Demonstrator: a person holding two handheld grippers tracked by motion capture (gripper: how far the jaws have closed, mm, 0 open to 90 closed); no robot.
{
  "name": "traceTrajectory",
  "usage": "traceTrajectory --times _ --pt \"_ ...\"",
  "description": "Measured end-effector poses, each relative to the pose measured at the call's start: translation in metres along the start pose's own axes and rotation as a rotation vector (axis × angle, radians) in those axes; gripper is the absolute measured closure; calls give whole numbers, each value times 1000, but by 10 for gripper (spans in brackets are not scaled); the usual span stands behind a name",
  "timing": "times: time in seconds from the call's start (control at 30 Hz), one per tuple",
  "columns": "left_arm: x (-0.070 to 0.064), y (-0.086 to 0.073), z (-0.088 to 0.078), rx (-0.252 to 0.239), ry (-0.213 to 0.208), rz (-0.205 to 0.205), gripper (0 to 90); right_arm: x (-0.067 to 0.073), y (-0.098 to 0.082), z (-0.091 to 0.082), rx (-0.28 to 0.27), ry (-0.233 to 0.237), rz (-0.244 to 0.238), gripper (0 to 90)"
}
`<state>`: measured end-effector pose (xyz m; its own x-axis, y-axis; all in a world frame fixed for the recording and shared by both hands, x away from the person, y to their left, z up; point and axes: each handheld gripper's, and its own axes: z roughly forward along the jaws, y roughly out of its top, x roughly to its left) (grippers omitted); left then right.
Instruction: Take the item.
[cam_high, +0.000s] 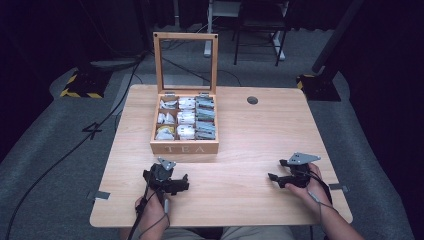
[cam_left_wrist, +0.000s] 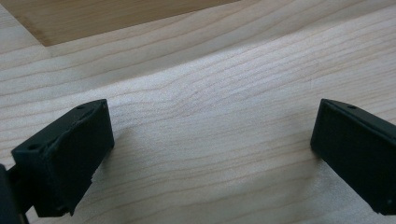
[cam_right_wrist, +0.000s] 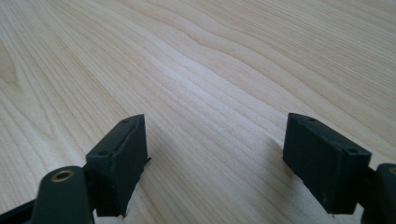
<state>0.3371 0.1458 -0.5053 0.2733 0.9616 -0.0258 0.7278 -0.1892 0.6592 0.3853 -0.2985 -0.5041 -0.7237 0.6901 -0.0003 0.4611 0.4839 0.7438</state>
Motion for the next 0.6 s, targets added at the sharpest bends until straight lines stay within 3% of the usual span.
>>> traceTrajectory --times 0.6 --pt "-1 0 0 0 1 -2 0 -1 1 1 0 4 -5 220"
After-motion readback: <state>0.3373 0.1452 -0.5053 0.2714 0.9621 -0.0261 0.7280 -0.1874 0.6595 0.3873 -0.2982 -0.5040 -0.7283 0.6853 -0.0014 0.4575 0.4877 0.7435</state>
